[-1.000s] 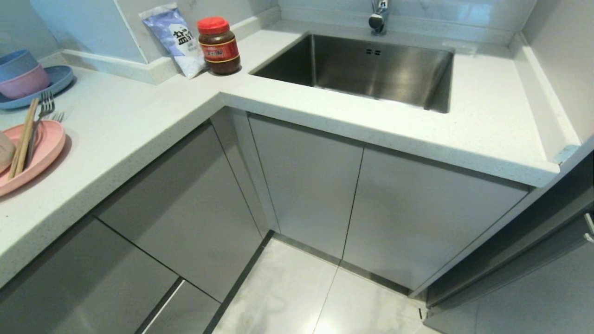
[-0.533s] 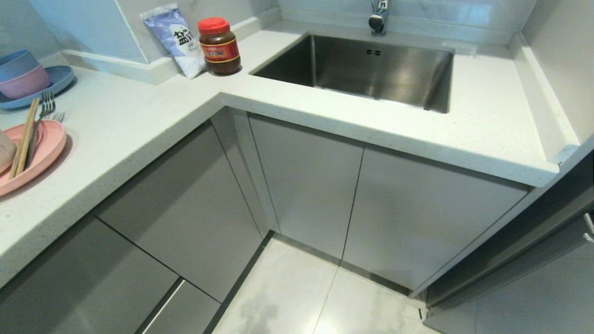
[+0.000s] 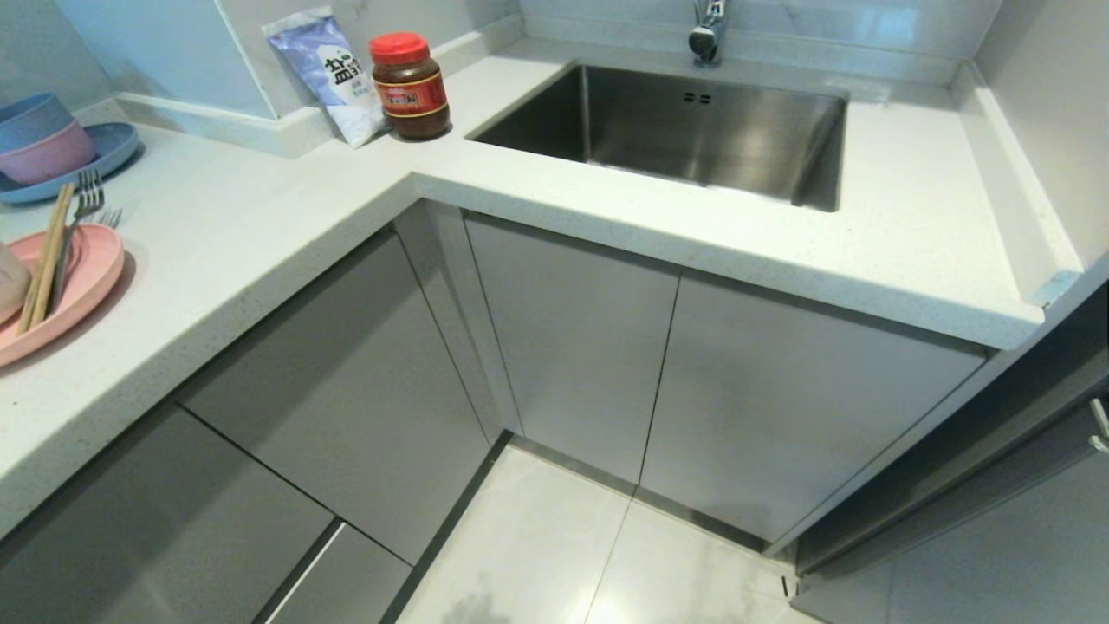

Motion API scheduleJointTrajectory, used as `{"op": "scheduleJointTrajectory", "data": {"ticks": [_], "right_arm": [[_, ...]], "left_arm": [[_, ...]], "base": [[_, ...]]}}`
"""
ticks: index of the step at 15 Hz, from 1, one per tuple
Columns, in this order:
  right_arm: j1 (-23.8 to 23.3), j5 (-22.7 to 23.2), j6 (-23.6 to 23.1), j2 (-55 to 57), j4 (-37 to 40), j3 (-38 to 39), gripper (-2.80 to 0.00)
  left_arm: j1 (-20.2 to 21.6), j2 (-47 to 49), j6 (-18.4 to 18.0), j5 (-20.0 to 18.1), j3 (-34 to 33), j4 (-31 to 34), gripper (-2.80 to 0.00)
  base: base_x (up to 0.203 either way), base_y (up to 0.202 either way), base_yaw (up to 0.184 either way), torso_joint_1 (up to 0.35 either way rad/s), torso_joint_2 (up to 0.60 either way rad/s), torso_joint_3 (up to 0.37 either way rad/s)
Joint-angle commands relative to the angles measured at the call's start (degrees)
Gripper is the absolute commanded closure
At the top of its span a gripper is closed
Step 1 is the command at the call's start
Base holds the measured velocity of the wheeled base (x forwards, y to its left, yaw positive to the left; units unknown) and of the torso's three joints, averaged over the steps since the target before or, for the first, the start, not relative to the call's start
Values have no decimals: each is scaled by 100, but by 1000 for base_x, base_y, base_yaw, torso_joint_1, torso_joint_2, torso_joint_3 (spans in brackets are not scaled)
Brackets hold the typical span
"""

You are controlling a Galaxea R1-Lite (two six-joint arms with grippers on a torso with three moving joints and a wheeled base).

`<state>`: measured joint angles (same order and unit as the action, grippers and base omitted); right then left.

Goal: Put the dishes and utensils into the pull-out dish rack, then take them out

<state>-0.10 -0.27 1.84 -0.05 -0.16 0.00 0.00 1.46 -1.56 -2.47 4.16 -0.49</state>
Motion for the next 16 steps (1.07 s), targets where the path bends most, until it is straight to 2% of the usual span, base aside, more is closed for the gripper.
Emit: {"op": "scheduleJointTrajectory", "data": {"ticks": [1, 3, 7, 12, 16], "right_arm": [[1, 0, 0, -19, -2, 6, 0], [8, 0, 0, -13, -2, 9, 0], [1, 0, 0, -13, -2, 8, 0], [1, 0, 0, -13, -2, 1, 0], [1, 0, 0, -13, -2, 9, 0]], "left_arm": [[-6, -148, 95, 67, -591, -180, 0], [-9, -137, 226, 124, -539, -233, 0], [-12, -137, 150, 112, -542, -230, 0], [-17, -137, 453, 220, -539, -241, 0], [-17, -137, 452, 229, -539, -241, 0]], "base": [[0, 0, 0, 0, 0, 0], [0, 0, 0, 0, 0, 0], [0, 0, 0, 0, 0, 0], [0, 0, 0, 0, 0, 0], [0, 0, 0, 0, 0, 0]]}}
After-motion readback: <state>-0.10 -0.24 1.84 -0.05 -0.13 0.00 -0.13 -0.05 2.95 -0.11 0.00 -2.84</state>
